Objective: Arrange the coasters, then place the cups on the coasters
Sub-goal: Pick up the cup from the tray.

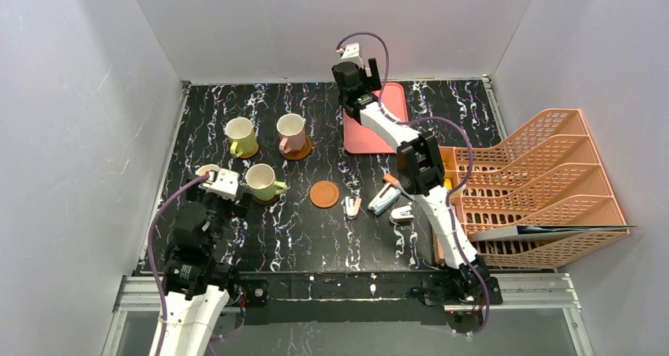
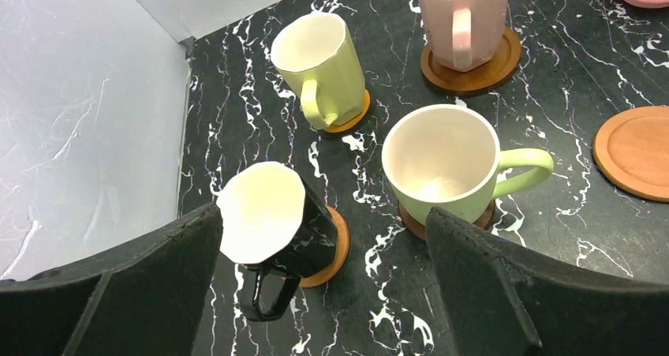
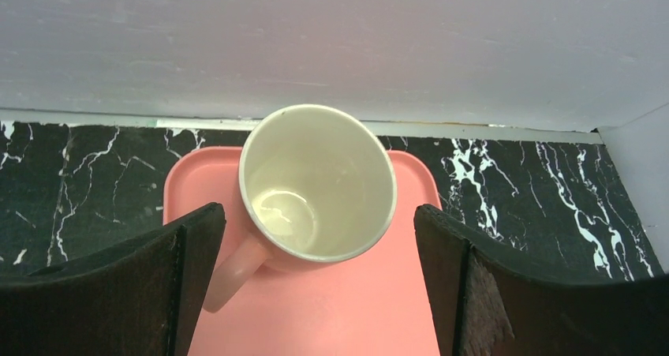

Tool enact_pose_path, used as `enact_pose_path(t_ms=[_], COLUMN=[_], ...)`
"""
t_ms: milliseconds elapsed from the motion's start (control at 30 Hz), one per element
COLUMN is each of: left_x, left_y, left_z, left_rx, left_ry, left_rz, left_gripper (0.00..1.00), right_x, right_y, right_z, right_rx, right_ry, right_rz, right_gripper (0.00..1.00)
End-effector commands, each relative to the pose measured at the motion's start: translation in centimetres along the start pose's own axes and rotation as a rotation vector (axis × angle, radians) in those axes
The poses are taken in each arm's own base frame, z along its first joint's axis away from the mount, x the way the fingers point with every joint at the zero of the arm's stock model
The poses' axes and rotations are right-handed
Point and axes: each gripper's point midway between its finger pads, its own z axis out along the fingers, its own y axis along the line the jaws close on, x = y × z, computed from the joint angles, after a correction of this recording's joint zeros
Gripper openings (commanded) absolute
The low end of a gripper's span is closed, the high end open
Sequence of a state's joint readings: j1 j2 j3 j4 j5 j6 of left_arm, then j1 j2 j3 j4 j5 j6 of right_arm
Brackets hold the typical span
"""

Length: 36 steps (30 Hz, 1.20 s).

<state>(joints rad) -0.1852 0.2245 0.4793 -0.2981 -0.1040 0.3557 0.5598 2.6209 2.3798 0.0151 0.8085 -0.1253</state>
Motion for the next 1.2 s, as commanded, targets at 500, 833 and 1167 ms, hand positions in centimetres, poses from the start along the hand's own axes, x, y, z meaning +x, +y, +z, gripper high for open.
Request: enact_pose_path(t_ms=[500, 833, 1167], left_x=[0.0, 0.0, 0.0], left_y=[0.2, 0.3, 0.5], left_z=[-0.2, -0.2, -0.2], left_rx=[-0.009, -0.014, -0.021], left_ry=[-0.008, -0.008, -0.006], left_rz=[-0.009, -0.009, -0.01], left_gripper=[0.98, 0.98, 0.98], right_x=[0.8, 1.0, 3.1], right_y=[-2.4, -4.1, -1.7], right_z=[-1.3, -1.0, -0.7], right_rx=[-0.035, -0.115, -0.261], right_ry=[0.073, 0.104, 0.176], right_rz=[0.047, 0.098, 0.049], right_gripper=[0.98, 0.89, 0.63])
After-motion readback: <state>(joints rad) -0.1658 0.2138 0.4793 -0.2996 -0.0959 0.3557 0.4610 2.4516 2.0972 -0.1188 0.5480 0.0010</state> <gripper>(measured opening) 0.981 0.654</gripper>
